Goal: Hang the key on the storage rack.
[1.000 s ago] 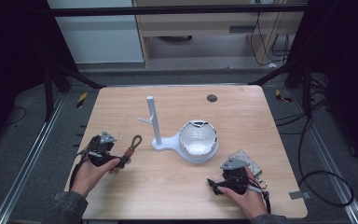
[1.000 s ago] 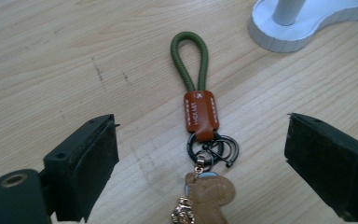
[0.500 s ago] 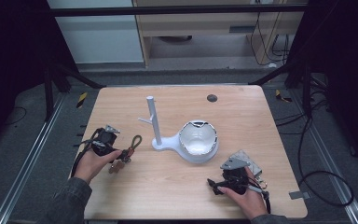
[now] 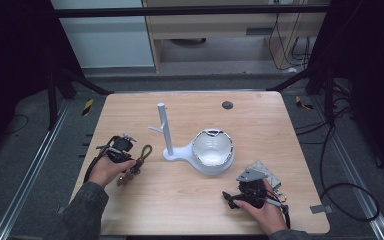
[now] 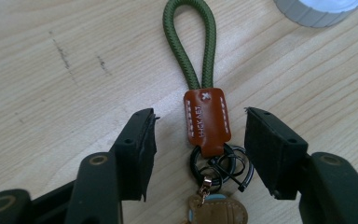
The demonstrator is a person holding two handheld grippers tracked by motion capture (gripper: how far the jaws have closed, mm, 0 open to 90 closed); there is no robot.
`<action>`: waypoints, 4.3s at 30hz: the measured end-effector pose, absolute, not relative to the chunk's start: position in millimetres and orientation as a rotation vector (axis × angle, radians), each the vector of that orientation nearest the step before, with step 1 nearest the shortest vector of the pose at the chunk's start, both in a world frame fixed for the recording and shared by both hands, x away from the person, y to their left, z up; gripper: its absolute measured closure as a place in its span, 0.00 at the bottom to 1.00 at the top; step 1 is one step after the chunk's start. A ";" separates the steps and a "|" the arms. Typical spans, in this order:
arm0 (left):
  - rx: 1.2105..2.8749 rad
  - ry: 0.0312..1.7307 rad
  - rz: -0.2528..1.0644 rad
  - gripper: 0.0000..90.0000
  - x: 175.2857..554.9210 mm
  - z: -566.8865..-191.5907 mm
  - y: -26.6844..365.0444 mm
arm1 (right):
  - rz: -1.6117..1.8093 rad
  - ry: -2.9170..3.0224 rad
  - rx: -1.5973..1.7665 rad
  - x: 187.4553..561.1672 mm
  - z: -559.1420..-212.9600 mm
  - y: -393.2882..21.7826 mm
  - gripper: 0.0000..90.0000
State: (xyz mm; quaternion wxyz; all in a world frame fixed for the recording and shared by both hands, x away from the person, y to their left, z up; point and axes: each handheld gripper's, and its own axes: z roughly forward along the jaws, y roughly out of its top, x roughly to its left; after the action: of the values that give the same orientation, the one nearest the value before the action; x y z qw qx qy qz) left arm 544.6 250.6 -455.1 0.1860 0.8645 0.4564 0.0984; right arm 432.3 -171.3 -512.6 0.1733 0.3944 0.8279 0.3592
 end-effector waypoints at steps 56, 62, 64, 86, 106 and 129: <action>2.442 1.299 0.313 0.73 543.5 -452.9 247.2 | 1.024 2.355 1.109 431.6 -512.8 -171.5 0.06; 2.326 1.226 0.384 0.74 518.9 -436.6 264.2 | 1.024 2.355 1.108 431.6 -512.9 -171.5 0.06; 2.275 1.204 0.388 0.74 512.2 -434.2 271.0 | 1.025 2.355 1.109 431.6 -512.8 -171.5 0.06; 2.025 0.981 0.557 0.74 449.1 -398.4 256.8 | 1.007 2.362 1.123 435.9 -513.1 -170.2 0.01; 1.997 0.895 0.562 0.74 434.3 -379.8 223.7 | 1.007 2.362 1.124 435.9 -513.1 -170.2 0.01; 1.936 0.853 0.597 0.74 438.0 -359.4 199.5 | 1.006 2.362 1.123 435.9 -513.1 -170.2 0.01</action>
State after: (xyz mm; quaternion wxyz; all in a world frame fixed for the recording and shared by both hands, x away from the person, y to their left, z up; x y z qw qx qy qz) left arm 438.0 199.5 -359.4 0.4545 0.7845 0.3456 0.2420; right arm 435.9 -170.2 -513.1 0.1690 0.3949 0.8308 0.3539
